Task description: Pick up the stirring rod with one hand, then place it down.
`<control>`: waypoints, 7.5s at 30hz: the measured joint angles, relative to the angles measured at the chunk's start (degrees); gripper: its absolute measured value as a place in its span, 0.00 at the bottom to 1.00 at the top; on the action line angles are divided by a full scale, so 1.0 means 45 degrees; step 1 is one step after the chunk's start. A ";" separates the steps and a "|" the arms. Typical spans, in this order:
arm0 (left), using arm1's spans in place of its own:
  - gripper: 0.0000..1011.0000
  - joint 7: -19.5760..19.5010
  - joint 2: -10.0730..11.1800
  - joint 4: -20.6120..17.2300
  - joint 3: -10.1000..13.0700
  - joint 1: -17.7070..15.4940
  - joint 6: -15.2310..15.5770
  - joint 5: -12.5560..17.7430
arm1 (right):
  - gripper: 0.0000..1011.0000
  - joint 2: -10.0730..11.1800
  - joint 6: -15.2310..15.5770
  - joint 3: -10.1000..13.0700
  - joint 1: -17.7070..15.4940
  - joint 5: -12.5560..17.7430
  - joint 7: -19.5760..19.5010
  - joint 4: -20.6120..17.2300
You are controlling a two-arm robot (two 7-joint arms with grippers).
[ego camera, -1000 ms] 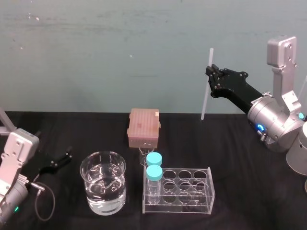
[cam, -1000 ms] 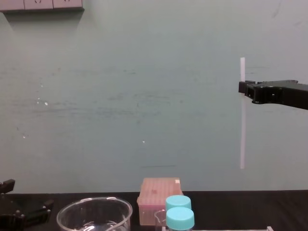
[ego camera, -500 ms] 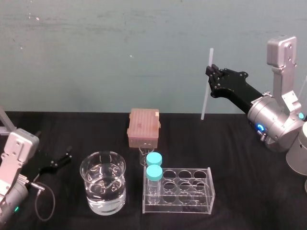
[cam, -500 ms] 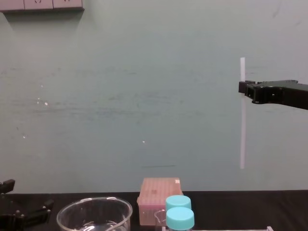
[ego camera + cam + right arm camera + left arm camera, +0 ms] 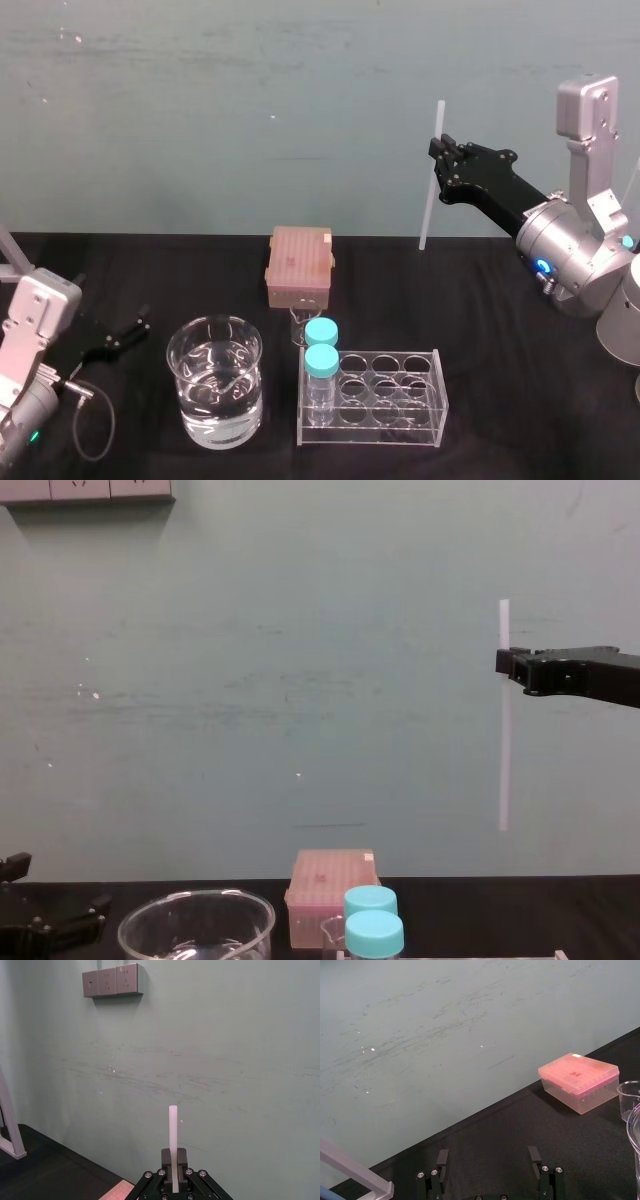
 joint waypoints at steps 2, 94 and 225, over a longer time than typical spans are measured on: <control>0.99 0.0000 0.0000 0.0000 0.0000 0.0000 0.0000 0.0000 | 0.06 0.0000 0.0000 0.0000 0.0000 0.0000 0.0000 0.0000; 0.99 0.0000 0.0000 0.0001 0.0001 0.0000 0.0000 0.0000 | 0.06 0.4504 0.0468 -0.1171 -0.1792 0.4114 0.6572 -0.2052; 0.99 0.0000 0.0000 0.0001 0.0001 0.0000 0.0000 0.0000 | 0.99 0.3938 -0.0191 -0.2179 -0.1566 0.3338 0.6398 -0.0740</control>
